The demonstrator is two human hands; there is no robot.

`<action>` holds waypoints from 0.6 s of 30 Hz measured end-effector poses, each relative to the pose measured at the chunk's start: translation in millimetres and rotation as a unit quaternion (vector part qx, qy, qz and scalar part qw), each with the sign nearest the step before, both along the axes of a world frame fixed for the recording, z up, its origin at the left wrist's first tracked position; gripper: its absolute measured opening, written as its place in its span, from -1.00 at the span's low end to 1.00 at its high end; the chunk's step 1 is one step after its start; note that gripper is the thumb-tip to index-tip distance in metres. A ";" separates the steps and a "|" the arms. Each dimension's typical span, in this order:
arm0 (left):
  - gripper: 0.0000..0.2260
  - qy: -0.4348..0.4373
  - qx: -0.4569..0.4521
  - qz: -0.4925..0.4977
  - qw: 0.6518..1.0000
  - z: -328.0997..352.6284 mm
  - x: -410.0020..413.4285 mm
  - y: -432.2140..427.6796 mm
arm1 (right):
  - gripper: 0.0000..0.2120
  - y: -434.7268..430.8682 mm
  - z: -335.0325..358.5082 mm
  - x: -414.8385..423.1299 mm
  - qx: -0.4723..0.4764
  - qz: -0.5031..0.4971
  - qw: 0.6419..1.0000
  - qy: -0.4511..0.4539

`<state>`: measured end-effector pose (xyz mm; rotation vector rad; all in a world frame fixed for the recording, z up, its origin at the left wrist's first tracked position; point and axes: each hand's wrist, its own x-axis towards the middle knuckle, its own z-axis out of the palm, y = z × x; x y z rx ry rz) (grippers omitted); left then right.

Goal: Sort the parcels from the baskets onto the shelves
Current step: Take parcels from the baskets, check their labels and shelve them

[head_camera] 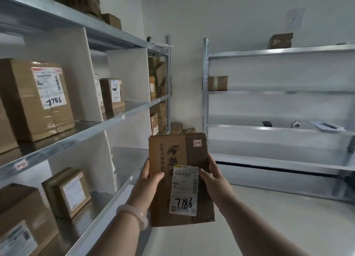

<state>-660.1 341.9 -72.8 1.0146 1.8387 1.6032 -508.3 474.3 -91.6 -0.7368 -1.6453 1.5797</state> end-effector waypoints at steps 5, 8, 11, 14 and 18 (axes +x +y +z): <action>-0.57 -0.024 -0.008 0.063 0.998 8.1 -32.4 69.4 | -0.42 93.2 6.7 -50.6 -0.009 0.046 0.999 -0.005; -0.49 -0.025 -0.026 0.084 0.996 -0.2 -59.7 100.8 | -0.43 131.1 0.8 -83.5 -0.023 0.078 0.997 0.000; -0.62 -0.041 -0.019 0.108 0.993 -14.5 -91.5 124.4 | -0.42 157.1 -13.3 -122.5 -0.020 0.108 0.994 -0.008; -0.64 -0.061 -0.020 0.125 0.990 -31.0 -134.0 151.4 | -0.38 186.6 -25.3 -170.0 -0.017 0.121 0.992 -0.020; -0.63 -0.083 -0.015 0.148 0.985 -48.2 -199.9 190.8 | -0.39 227.0 -33.3 -242.2 -0.036 0.124 0.991 -0.038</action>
